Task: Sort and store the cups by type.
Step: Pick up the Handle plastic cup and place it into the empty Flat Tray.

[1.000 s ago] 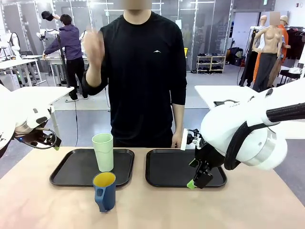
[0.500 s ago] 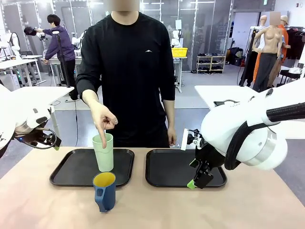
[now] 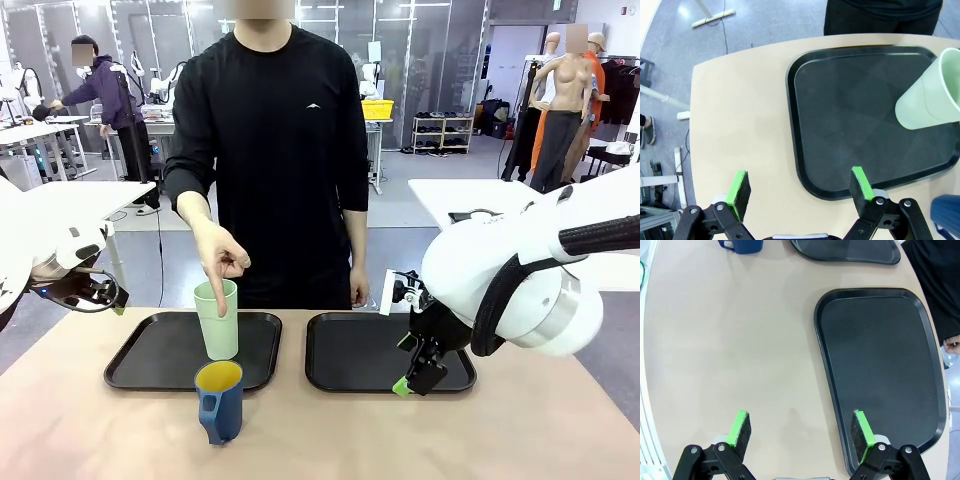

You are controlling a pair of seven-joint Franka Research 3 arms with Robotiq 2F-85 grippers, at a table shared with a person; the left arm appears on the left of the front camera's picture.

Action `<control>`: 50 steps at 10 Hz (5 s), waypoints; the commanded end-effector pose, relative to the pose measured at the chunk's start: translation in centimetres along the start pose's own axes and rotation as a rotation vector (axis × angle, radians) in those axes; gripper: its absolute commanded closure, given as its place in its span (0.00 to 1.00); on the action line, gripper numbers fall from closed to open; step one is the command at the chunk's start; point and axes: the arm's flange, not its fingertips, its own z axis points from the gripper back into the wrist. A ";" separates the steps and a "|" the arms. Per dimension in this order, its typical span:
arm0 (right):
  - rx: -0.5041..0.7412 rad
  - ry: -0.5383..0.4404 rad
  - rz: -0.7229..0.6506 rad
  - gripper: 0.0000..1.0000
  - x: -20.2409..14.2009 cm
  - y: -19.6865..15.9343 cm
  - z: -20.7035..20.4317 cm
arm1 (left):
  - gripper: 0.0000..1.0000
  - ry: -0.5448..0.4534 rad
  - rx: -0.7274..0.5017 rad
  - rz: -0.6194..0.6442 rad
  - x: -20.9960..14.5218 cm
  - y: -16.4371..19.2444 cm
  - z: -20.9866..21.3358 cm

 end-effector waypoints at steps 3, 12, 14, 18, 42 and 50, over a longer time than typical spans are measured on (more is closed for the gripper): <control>-0.012 0.002 -0.007 0.00 -0.1 0.2 -0.2 | 0.00 0.005 -0.018 -0.009 0.1 0.9 0.1; -0.012 0.002 -0.007 0.00 -0.1 0.2 -0.2 | 0.00 0.106 -0.171 -1.017 -6.4 1.5 1.9; -0.012 0.002 -0.007 0.00 -0.1 0.2 -0.2 | 0.00 0.028 -0.233 -1.156 -6.9 1.3 2.2; -0.012 0.002 -0.007 0.00 -0.1 0.2 -0.2 | 0.00 0.205 -0.459 -1.311 -7.7 0.9 2.7; -0.012 0.002 -0.007 0.00 -0.1 0.2 -0.2 | 0.00 -0.434 -0.889 -1.126 -11.2 -6.4 -6.4; -0.012 0.002 -0.007 0.00 -0.1 0.2 -0.2 | 0.00 -0.685 -1.149 -0.879 -13.1 -5.4 -9.1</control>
